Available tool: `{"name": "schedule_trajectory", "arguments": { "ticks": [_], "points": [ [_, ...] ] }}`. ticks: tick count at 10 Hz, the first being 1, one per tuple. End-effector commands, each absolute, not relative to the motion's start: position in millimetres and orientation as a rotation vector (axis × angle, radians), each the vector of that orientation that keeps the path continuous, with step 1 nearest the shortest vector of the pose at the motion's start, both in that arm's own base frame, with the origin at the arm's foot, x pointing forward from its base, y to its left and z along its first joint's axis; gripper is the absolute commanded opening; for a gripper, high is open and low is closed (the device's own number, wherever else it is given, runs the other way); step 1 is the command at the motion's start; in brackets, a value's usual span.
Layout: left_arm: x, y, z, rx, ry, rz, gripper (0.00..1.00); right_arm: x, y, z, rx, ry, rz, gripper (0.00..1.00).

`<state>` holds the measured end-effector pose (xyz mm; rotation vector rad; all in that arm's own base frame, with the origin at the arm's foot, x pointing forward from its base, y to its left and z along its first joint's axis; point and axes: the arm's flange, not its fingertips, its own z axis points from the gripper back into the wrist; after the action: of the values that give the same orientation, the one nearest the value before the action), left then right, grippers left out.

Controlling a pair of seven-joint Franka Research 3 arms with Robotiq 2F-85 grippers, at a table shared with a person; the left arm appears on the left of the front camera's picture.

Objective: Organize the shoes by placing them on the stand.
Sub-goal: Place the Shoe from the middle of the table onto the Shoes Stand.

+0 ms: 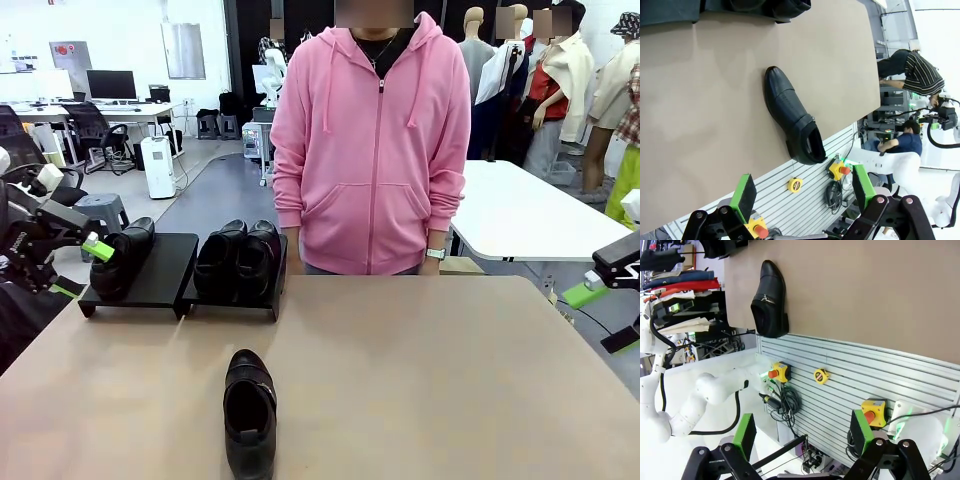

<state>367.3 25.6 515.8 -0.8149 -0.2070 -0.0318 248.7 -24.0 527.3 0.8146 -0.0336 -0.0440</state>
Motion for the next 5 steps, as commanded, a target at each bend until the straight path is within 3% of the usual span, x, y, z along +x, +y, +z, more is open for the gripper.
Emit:
{"name": "schedule_trajectory", "arguments": {
  "ticks": [1, 4, 5],
  "points": [
    [365.6, 27.0, 516.8, -0.813, -0.205, -0.04, 1.0, 249.4, -24.4, 529.9, 0.842, -0.047, -0.019, 1.0],
    [367.3, 25.6, 515.8, -0.815, -0.207, -0.032, 1.0, 249.4, -24.4, 529.9, 0.842, -0.047, -0.019, 1.0],
    [351.5, -10.3, 525.2, -0.696, -0.298, 0.078, 1.0, 249.4, -24.4, 529.9, 0.842, -0.047, -0.019, 1.0]
  ]
}}
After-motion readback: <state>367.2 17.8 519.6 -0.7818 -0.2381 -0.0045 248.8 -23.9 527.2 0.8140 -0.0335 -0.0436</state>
